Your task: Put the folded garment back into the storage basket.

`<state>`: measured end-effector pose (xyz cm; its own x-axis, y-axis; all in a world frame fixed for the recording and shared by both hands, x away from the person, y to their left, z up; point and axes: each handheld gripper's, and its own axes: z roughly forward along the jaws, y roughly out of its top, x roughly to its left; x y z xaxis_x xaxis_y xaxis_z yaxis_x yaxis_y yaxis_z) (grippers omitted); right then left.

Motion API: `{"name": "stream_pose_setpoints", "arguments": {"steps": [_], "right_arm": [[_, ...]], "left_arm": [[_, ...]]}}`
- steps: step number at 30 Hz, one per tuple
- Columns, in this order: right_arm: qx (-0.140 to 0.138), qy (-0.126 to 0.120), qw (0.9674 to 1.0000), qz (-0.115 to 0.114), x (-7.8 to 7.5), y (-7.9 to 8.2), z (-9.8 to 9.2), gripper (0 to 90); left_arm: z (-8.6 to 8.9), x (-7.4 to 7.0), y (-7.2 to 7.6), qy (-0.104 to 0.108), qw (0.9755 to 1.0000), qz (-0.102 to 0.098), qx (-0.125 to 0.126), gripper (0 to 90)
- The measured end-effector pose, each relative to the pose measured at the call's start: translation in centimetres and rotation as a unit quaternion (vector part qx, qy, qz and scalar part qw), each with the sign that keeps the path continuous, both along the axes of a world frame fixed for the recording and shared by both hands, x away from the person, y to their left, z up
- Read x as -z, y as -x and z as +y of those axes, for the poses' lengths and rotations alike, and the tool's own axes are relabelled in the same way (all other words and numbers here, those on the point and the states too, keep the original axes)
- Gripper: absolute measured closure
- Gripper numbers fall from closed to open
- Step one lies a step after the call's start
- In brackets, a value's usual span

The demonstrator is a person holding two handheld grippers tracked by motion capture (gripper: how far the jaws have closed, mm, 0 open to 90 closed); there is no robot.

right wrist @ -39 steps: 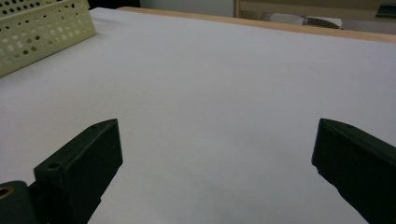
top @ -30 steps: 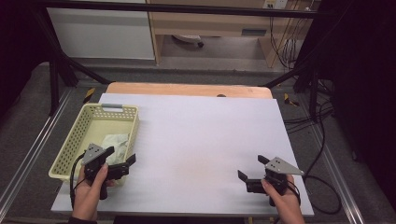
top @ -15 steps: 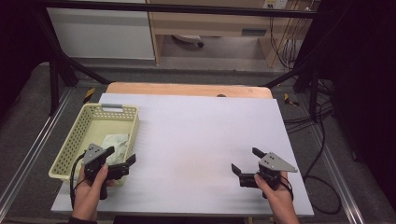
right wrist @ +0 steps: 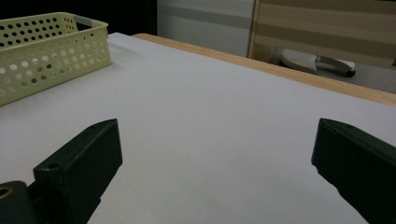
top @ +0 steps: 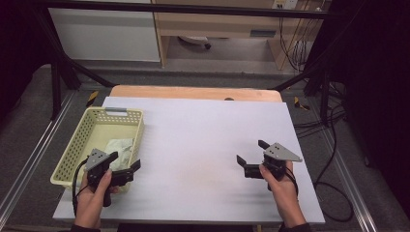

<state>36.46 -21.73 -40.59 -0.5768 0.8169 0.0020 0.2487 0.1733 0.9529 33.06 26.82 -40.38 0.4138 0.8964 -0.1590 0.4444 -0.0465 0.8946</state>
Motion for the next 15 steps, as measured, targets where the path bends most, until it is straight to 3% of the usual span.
{"name": "stream_pose_setpoints", "arguments": {"steps": [5,15], "right_arm": [[-0.003,0.008,0.9999,0.009,0.6,-1.0,0.6,2.8],[-0.023,-0.007,0.9993,0.029,1.5,-1.9,2.1,3.2]], "left_arm": [[-0.1,0.0,0.0,0.001,1.0000,-0.001,-0.001,6.4],[-0.1,0.0,0.0,-0.001,1.0000,-0.002,-0.001,6.4]]}}
